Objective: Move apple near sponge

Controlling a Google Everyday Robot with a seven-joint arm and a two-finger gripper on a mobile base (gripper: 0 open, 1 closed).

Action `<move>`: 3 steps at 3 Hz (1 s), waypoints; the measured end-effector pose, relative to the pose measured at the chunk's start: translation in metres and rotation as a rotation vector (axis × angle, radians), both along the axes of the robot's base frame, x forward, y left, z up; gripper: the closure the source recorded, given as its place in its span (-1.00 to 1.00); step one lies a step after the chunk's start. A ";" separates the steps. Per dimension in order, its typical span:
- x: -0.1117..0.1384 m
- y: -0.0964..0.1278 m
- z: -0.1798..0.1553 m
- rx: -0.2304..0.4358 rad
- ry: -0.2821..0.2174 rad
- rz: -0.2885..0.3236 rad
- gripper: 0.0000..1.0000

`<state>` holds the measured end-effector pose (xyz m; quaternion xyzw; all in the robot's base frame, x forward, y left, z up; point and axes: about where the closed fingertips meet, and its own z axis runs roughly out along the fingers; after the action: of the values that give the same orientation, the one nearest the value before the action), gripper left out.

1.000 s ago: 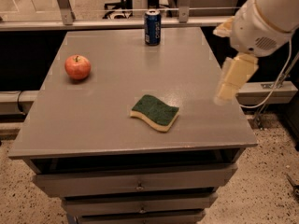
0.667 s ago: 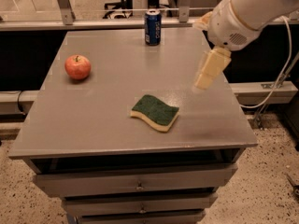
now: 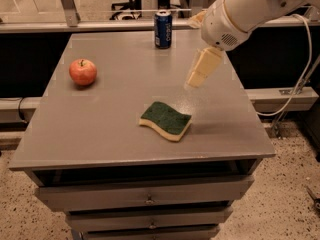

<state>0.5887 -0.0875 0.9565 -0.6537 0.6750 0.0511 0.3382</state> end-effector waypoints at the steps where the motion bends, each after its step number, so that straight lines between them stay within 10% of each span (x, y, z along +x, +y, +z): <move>1: 0.040 0.038 -0.014 0.163 0.006 0.009 -1.00; 3: 0.092 0.135 -0.033 0.401 0.072 0.095 -1.00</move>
Offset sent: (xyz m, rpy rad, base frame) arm 0.1177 0.1214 -0.0402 0.4355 0.0659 0.0742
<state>0.6812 0.0473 0.9231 -0.6021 0.6314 0.2238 0.4345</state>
